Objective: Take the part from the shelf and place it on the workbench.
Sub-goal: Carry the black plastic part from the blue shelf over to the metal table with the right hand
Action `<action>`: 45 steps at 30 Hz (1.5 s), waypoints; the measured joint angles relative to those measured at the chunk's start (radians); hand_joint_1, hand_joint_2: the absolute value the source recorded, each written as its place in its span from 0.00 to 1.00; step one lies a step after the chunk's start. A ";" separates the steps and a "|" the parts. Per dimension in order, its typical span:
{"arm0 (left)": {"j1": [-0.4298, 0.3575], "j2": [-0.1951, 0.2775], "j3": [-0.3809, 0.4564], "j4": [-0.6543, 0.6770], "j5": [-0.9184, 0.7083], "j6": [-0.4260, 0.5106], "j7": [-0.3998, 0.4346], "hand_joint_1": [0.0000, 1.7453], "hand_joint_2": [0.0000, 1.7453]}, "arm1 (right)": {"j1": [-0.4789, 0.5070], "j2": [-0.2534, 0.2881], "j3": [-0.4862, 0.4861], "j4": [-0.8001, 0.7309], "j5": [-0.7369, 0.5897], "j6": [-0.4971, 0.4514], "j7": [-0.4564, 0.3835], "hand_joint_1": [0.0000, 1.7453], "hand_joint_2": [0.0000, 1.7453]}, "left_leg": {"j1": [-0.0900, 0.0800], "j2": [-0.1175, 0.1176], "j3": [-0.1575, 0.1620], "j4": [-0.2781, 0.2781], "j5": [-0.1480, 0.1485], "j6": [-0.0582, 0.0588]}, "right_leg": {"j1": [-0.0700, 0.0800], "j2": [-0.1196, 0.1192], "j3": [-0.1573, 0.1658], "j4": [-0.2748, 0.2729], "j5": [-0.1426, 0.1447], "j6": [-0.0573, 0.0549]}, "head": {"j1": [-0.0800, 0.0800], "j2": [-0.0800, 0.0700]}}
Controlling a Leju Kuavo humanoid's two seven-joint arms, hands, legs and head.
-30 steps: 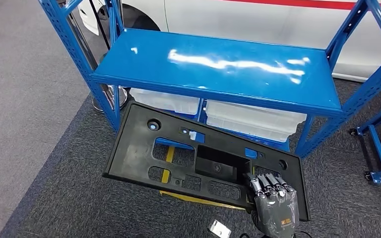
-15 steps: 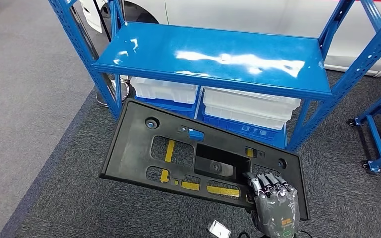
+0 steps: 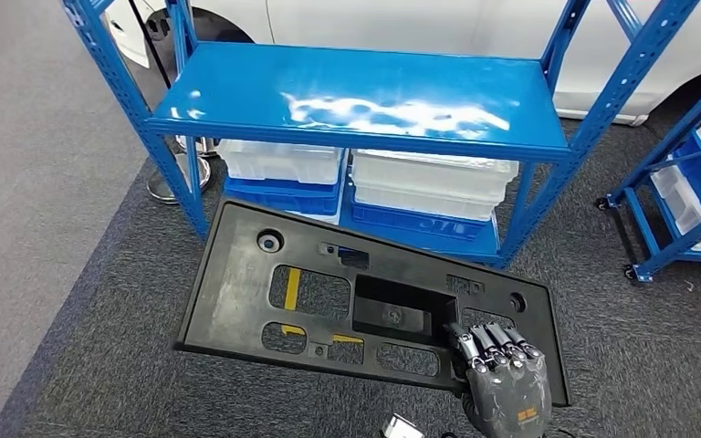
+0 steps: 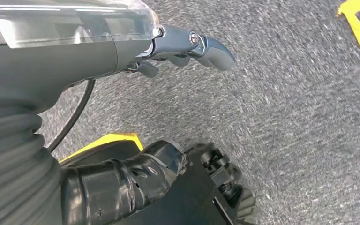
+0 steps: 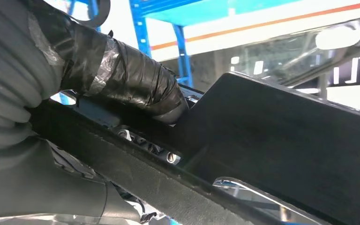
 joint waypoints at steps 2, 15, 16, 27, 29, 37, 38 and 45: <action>-0.001 0.000 0.001 0.000 0.000 0.001 -0.001 0.00 1.00 | 0.002 0.006 -0.009 0.000 -0.005 0.000 -0.006 1.00 1.00 | -0.005 0.013 -0.006 0.012 -0.007 -0.009 | 0.007 -0.020 0.026 -0.056 0.004 -0.015 | -0.001 0.000; 0.004 0.000 0.008 0.000 0.000 0.002 -0.003 0.00 1.00 | 0.019 0.048 -0.058 -0.008 -0.044 0.000 -0.055 1.00 1.00 | 0.012 -0.113 -0.062 0.124 -0.025 -0.032 | 0.003 0.107 0.009 -0.064 0.026 -0.045 | -0.002 0.000; 0.005 0.000 0.008 0.000 0.001 0.003 -0.003 0.00 1.00 | 0.019 0.052 -0.061 -0.009 -0.048 0.000 -0.061 1.00 1.00 | 0.013 -0.138 -0.039 0.068 -0.004 -0.029 | 0.003 0.118 0.006 -0.063 0.029 -0.040 | -0.002 0.000; 0.011 0.000 0.012 0.000 0.003 0.008 -0.007 0.00 1.00 | 0.053 0.123 -0.166 -0.025 -0.133 0.000 -0.191 1.00 1.00 | 0.005 -0.065 -0.026 -0.003 0.020 0.011 | 0.001 0.049 -0.116 0.187 -0.086 0.002 | 0.000 0.000; 0.011 0.000 0.013 0.000 0.003 0.008 -0.008 0.00 1.00 | 0.060 0.139 -0.191 -0.028 -0.151 0.000 -0.216 1.00 1.00 | 0.004 -0.048 -0.027 0.002 0.018 0.010 | 0.002 0.039 -0.058 0.098 -0.036 -0.001 | 0.000 0.000; 0.008 0.000 0.017 0.000 0.004 0.013 -0.008 0.00 1.00 | 0.077 0.202 -0.254 -0.054 -0.197 0.000 -0.277 1.00 1.00 | -0.003 -0.033 -0.040 0.039 -0.018 -0.024 | 0.009 0.029 0.029 -0.083 0.015 -0.046 | -0.001 0.000; 0.009 0.000 0.019 0.000 0.004 0.015 -0.008 0.00 1.00 | 0.078 0.211 -0.260 -0.057 -0.206 0.000 -0.290 1.00 1.00 | -0.001 -0.045 -0.058 0.081 -0.046 -0.029 | 0.006 0.033 0.029 -0.086 0.018 -0.051 | -0.002 0.000; 0.015 0.001 0.032 0.000 0.008 0.018 -0.008 0.00 1.00 | 0.106 0.289 -0.343 -0.077 -0.314 0.000 -0.413 1.00 1.00 | 0.021 -0.085 -0.091 0.154 -0.033 -0.043 | 0.004 0.080 0.026 -0.082 0.021 -0.053 | -0.002 0.000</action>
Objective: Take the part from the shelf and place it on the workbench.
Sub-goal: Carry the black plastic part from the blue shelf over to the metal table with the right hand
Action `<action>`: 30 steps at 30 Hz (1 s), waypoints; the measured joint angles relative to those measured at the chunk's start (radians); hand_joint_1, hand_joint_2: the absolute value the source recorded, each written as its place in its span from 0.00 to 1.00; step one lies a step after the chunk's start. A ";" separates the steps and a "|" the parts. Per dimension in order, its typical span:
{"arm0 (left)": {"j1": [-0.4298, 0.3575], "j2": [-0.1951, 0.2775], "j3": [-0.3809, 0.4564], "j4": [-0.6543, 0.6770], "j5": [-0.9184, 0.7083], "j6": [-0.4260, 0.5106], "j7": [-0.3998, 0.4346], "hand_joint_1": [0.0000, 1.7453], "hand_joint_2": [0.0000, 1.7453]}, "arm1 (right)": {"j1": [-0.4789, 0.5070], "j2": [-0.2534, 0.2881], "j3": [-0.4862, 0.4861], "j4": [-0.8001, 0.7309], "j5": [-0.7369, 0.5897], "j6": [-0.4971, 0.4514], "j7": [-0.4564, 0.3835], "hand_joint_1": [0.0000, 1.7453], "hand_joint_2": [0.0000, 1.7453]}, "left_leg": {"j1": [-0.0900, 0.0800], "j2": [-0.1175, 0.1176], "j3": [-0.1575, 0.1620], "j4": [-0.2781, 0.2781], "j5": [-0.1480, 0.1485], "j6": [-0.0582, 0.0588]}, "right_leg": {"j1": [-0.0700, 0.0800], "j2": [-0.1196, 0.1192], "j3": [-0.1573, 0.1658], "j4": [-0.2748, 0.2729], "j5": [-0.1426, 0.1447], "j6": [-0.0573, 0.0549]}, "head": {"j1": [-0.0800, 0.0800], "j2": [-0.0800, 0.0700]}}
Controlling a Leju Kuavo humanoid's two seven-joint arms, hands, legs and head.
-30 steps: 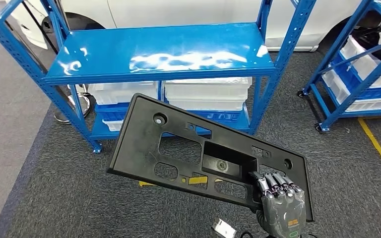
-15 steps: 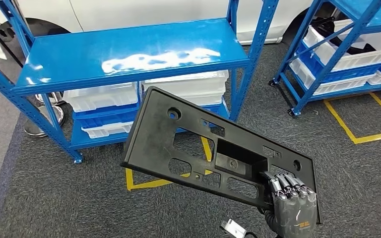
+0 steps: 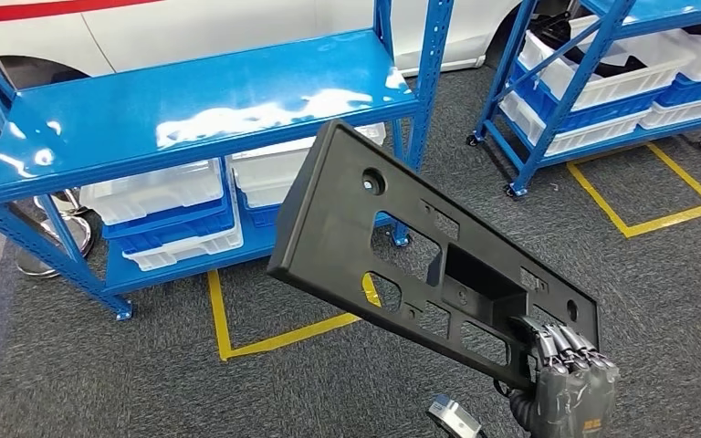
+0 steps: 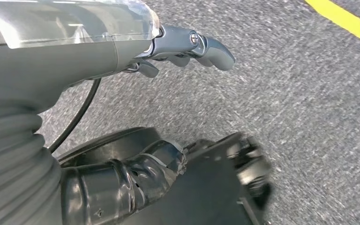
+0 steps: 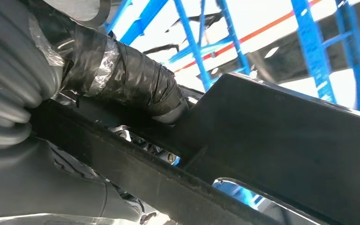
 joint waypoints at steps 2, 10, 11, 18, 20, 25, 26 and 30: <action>0.001 0.000 0.003 0.000 0.003 0.000 0.000 0.00 1.00 | 0.004 0.021 -0.025 -0.008 -0.028 0.000 -0.024 1.00 1.00 | 0.004 -0.032 0.048 -0.108 0.039 0.002 | 0.001 0.017 -0.006 0.006 0.001 0.009 | 0.000 0.000; 0.001 0.000 0.007 0.000 0.008 0.001 0.000 0.00 1.00 | 0.031 0.056 -0.079 -0.025 -0.130 0.000 -0.068 1.00 1.00 | 0.000 0.011 0.060 -0.158 0.059 0.045 | -0.006 -0.020 -0.099 0.181 -0.094 0.045 | 0.002 0.000; 0.002 0.000 0.008 0.000 0.008 0.001 0.000 0.00 1.00 | 0.033 0.057 -0.082 -0.025 -0.141 0.000 -0.071 1.00 1.00 | -0.002 0.021 0.059 -0.157 0.058 0.047 | -0.007 -0.026 -0.125 0.238 -0.116 0.048 | 0.002 0.000; 0.000 -0.001 0.015 0.000 0.011 0.002 0.000 0.00 1.00 | 0.050 0.063 -0.097 -0.032 -0.210 0.000 -0.094 1.00 1.00 | -0.016 0.076 0.061 -0.143 0.043 0.034 | 0.008 -0.078 0.004 0.014 -0.018 0.032 | 0.001 0.000; -0.001 -0.001 0.018 0.000 0.011 0.003 0.000 0.00 1.00 | 0.055 0.067 -0.105 -0.038 -0.229 0.000 -0.105 1.00 1.00 | -0.018 0.088 0.062 -0.144 0.042 0.025 | 0.010 -0.070 0.002 0.007 -0.019 0.023 | 0.000 0.000; -0.002 -0.002 0.024 0.000 0.011 0.003 0.000 0.00 1.00 | 0.064 0.090 -0.127 -0.051 -0.272 0.000 -0.140 1.00 1.00 | -0.010 0.030 -0.004 0.014 -0.059 0.004 | 0.002 -0.040 0.008 -0.006 -0.009 -0.002 | 0.000 0.000; 0.000 -0.002 0.026 0.000 0.011 0.003 0.000 0.00 1.00 | 0.065 0.095 -0.131 -0.051 -0.278 0.000 -0.146 1.00 1.00 | -0.010 0.023 -0.034 0.077 -0.084 0.003 | 0.003 -0.032 0.007 -0.005 -0.008 -0.004 | 0.000 0.000; 0.003 -0.002 0.027 0.000 0.010 0.003 0.000 0.00 1.00 | 0.067 0.113 -0.153 -0.051 -0.304 0.000 -0.170 1.00 1.00 | -0.007 0.005 -0.022 0.041 -0.016 0.005 | 0.004 0.012 0.010 -0.002 -0.009 -0.004 | 0.000 0.000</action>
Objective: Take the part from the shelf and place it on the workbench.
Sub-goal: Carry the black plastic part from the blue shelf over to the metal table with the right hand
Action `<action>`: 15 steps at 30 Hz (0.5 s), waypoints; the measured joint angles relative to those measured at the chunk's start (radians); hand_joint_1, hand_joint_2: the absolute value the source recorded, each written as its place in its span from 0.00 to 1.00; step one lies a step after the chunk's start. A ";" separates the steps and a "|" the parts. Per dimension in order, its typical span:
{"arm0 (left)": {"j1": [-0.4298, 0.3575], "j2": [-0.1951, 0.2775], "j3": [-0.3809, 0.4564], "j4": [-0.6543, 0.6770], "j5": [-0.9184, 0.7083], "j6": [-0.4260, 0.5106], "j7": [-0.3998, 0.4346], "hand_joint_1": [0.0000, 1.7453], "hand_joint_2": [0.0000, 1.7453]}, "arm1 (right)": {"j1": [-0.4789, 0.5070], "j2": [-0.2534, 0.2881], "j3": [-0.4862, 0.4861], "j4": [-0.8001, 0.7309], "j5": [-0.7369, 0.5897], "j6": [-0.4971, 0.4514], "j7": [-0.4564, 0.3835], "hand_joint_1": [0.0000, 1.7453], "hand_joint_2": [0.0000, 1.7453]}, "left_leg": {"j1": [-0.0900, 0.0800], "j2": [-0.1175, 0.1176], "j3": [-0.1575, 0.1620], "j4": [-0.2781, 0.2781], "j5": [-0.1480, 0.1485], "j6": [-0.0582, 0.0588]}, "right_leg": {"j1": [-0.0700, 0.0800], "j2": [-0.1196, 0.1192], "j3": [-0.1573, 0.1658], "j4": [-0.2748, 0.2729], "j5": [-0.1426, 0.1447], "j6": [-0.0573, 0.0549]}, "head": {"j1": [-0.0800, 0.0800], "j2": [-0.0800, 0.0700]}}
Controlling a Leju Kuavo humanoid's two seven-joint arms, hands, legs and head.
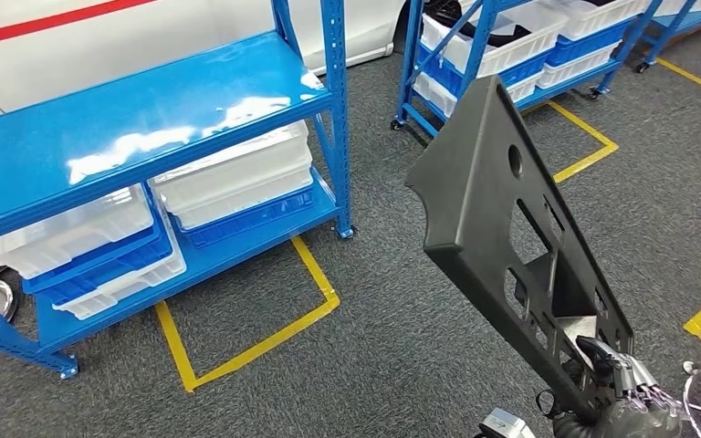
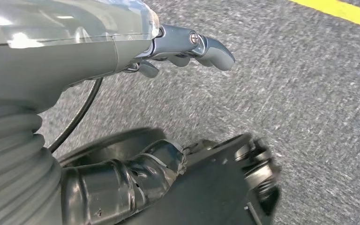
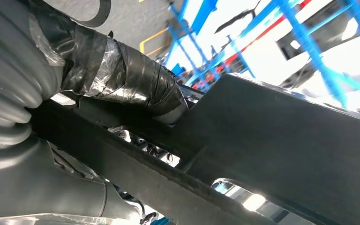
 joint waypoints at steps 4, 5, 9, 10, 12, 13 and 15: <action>0.000 -0.001 0.000 0.000 0.000 0.000 0.001 0.00 1.00 | -0.001 0.017 -0.022 -0.002 -0.027 0.000 -0.021 1.00 1.00 | 0.002 -0.069 0.076 -0.175 0.059 0.009 | -0.001 0.043 -0.011 0.007 0.004 0.017 | 0.000 0.000; -0.001 -0.001 0.000 0.000 0.000 0.001 0.001 0.00 1.00 | 0.000 0.021 -0.028 -0.003 -0.032 0.000 -0.025 1.00 1.00 | 0.001 -0.062 0.078 -0.181 0.061 0.012 | -0.003 0.055 -0.015 0.006 0.008 0.024 | 0.000 0.000; -0.003 -0.004 0.001 0.000 -0.002 0.002 0.001 0.00 1.00 | 0.004 0.027 -0.051 -0.005 -0.052 0.000 -0.041 1.00 1.00 | 0.005 -0.014 0.082 -0.201 0.077 0.041 | -0.001 0.002 -0.053 0.079 -0.040 0.037 | 0.003 0.000; -0.003 -0.004 0.001 0.000 -0.002 0.003 0.001 0.00 1.00 | 0.004 0.029 -0.055 -0.005 -0.057 0.000 -0.044 1.00 1.00 | 0.003 -0.002 0.082 -0.202 0.077 0.044 | -0.001 -0.021 -0.080 0.136 -0.072 0.040 | 0.004 0.000; 0.000 -0.004 0.001 0.000 -0.003 0.003 0.002 0.00 1.00 | 0.004 0.031 -0.060 -0.004 -0.065 0.000 -0.045 1.00 1.00 | 0.000 0.026 0.081 -0.202 0.076 0.047 | -0.004 -0.039 -0.131 0.245 -0.117 0.046 | 0.005 0.000; 0.000 -0.004 0.001 0.000 -0.003 0.003 0.002 0.00 1.00 | 0.004 0.032 -0.063 -0.003 -0.068 0.000 -0.046 1.00 1.00 | -0.001 0.040 0.080 -0.202 0.075 0.047 | -0.006 -0.043 -0.137 0.262 -0.115 0.048 | 0.005 0.000; -0.001 -0.004 0.001 0.000 -0.003 0.003 0.002 0.00 1.00 | 0.005 0.033 -0.068 -0.002 -0.072 0.000 -0.048 1.00 1.00 | -0.002 0.064 0.082 -0.201 0.072 0.044 | -0.008 -0.059 -0.090 0.184 -0.063 0.049 | 0.005 0.000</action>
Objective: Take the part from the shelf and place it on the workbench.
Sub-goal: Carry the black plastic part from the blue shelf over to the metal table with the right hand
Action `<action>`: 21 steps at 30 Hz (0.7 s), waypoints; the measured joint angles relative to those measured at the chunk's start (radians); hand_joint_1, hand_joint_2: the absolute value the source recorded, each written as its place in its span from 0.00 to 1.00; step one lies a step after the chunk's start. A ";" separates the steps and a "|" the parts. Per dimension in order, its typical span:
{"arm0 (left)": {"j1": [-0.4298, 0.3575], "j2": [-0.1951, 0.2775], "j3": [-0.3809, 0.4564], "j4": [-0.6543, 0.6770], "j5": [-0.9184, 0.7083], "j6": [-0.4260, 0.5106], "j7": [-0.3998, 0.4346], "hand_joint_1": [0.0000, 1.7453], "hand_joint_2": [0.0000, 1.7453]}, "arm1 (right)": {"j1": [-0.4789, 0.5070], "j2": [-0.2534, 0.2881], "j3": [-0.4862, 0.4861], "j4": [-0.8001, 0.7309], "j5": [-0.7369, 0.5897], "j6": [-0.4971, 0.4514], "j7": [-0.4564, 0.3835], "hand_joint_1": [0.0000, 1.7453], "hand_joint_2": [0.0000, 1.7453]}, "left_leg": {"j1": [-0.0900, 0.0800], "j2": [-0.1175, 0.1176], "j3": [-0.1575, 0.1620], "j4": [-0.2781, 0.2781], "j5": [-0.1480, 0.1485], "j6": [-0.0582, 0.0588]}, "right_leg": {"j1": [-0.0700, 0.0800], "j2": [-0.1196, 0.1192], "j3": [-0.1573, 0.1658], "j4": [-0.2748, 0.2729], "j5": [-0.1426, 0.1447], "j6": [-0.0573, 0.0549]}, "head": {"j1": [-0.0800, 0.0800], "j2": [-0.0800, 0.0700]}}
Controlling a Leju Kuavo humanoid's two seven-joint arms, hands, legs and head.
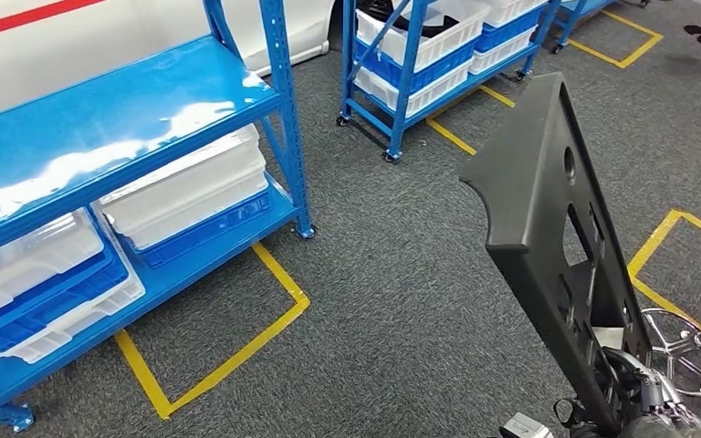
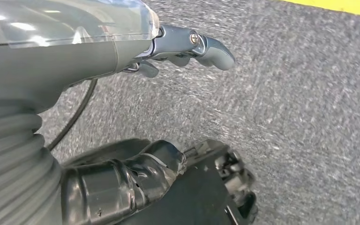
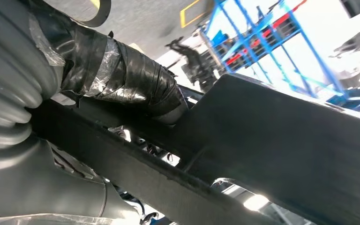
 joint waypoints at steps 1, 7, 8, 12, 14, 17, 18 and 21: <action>-0.001 -0.001 0.000 0.000 0.000 0.000 0.000 0.00 1.00 | 0.000 0.000 -0.002 0.000 -0.001 0.000 -0.002 1.00 1.00 | -0.001 0.010 0.002 0.001 -0.003 -0.003 | 0.002 -0.023 0.039 -0.070 0.026 -0.001 | 0.000 0.000; -0.005 -0.002 0.000 0.000 0.000 0.002 0.000 0.00 1.00 | 0.000 0.007 -0.010 0.000 -0.002 0.000 -0.005 1.00 1.00 | -0.007 0.046 0.010 0.012 -0.024 -0.031 | 0.014 -0.035 0.095 -0.193 0.055 -0.027 | -0.001 0.000; -0.006 -0.002 0.000 0.000 0.000 0.002 0.000 0.00 1.00 | 0.000 0.009 -0.011 0.000 -0.002 0.000 -0.005 1.00 1.00 | -0.005 0.028 0.004 0.033 -0.041 -0.036 | 0.011 -0.024 0.096 -0.196 0.057 -0.034 | -0.001 0.000; -0.002 -0.002 0.000 0.000 0.000 0.002 0.000 0.00 1.00 | -0.001 0.017 -0.015 0.000 -0.009 0.000 -0.008 1.00 1.00 | 0.001 -0.050 -0.103 0.265 -0.153 -0.047 | 0.007 0.018 0.095 -0.199 0.063 -0.047 | -0.001 0.000; 0.001 -0.002 0.000 0.000 0.000 0.002 0.001 0.00 1.00 | 0.000 0.018 -0.016 0.000 -0.017 0.000 -0.012 1.00 1.00 | 0.001 -0.053 -0.120 0.291 -0.136 -0.047 | 0.008 0.045 0.096 -0.198 0.063 -0.047 | -0.001 0.000; 0.001 -0.002 0.000 0.000 0.000 0.003 0.002 0.00 1.00 | 0.000 0.019 -0.017 0.000 -0.029 0.000 -0.014 1.00 1.00 | 0.005 -0.093 -0.045 0.112 -0.030 -0.042 | 0.007 0.084 0.099 -0.192 0.060 -0.042 | -0.002 0.000; 0.000 -0.002 0.001 0.000 0.000 0.004 0.003 0.00 1.00 | 0.000 0.019 -0.018 -0.001 -0.032 0.000 -0.015 1.00 1.00 | 0.008 -0.113 -0.023 0.061 -0.013 -0.040 | 0.008 0.095 0.096 -0.188 0.060 -0.037 | -0.001 0.000; 0.000 -0.002 0.001 0.000 0.000 0.004 0.004 0.00 1.00 | 0.002 0.020 -0.021 -0.004 -0.039 0.000 -0.015 1.00 1.00 | 0.007 -0.125 -0.007 0.019 -0.009 -0.030 | 0.005 0.125 0.082 -0.187 0.067 -0.018 | -0.001 0.000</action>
